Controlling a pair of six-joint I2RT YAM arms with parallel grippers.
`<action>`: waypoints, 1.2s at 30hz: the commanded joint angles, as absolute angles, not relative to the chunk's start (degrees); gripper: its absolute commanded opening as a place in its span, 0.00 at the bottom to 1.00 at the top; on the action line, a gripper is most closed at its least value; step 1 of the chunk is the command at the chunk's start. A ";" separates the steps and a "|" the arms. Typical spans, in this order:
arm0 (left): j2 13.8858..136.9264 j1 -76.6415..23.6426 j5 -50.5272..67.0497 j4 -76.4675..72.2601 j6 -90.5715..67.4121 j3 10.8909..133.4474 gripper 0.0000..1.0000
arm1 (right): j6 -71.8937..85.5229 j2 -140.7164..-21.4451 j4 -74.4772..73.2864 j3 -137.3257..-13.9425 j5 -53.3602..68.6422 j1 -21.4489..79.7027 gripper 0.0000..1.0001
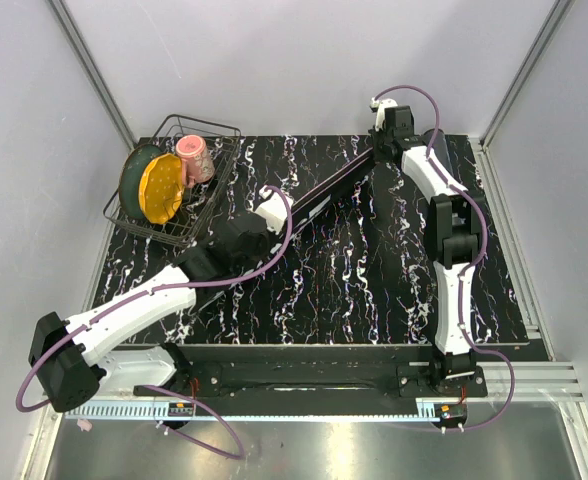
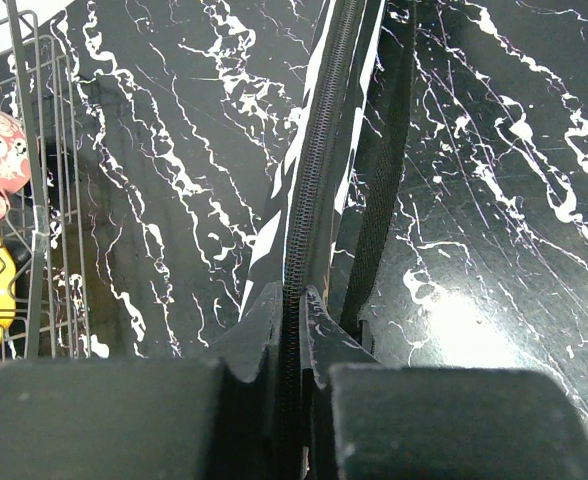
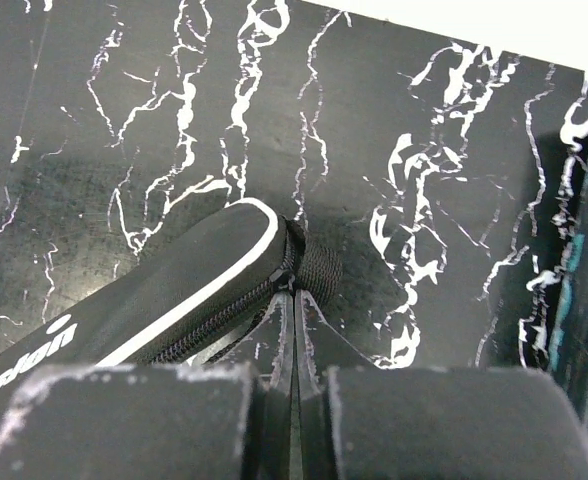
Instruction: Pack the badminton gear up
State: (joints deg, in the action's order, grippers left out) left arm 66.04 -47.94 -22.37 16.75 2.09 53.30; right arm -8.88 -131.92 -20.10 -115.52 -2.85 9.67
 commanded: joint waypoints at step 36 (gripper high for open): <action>69.28 -45.70 9.76 17.58 -20.65 66.62 0.86 | 20.13 -55.48 -35.68 -71.36 3.77 6.68 0.73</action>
